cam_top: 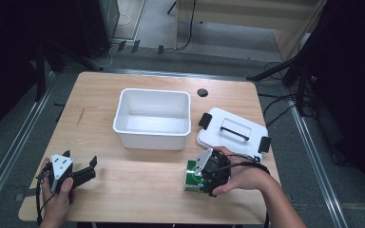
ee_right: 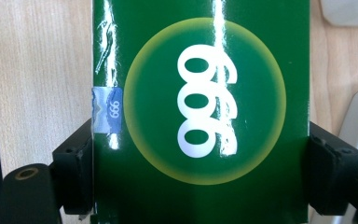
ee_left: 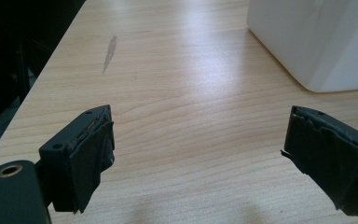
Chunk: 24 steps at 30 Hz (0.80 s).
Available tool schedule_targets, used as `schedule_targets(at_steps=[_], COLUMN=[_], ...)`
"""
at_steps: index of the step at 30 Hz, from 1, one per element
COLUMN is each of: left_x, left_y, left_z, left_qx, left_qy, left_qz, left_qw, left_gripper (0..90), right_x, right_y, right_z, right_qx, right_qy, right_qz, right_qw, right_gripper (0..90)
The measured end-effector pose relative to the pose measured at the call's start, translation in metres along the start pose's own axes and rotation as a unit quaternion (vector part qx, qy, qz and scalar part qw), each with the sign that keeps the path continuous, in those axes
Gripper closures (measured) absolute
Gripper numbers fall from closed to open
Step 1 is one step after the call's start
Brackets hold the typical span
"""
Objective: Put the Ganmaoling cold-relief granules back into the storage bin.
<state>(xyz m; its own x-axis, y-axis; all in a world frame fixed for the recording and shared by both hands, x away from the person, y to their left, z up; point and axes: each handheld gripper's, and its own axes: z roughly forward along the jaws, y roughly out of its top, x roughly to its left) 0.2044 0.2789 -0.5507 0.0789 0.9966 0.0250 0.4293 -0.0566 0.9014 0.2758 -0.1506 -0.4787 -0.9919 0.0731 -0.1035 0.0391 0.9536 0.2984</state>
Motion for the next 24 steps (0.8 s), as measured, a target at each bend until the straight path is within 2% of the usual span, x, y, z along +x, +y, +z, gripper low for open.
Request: schedule_targets(at_steps=[5, 12, 24], left_x=[0.000, 0.000, 0.000], left_y=[0.000, 0.000, 0.000], left_z=[0.000, 0.000, 0.000], left_qx=[0.000, 0.000, -0.001], left_qy=[0.000, 0.000, 0.000], left_qz=[0.001, 0.001, 0.000], left_qw=[1.0000, 1.0000, 1.0000], left_gripper=[9.0, 9.0, 9.0], right_x=[-0.001, -0.007, -0.016], right_y=[0.001, 0.002, 0.004], right_z=[-0.005, -0.023, -0.042], right_qx=[0.001, -0.006, -0.019], right_qy=[-0.010, -0.019, -0.023], right_qz=[-0.011, -0.015, -0.020], right_qw=[0.9999, 0.9997, 0.9994], right_gripper=[16.3, 16.3, 16.4])
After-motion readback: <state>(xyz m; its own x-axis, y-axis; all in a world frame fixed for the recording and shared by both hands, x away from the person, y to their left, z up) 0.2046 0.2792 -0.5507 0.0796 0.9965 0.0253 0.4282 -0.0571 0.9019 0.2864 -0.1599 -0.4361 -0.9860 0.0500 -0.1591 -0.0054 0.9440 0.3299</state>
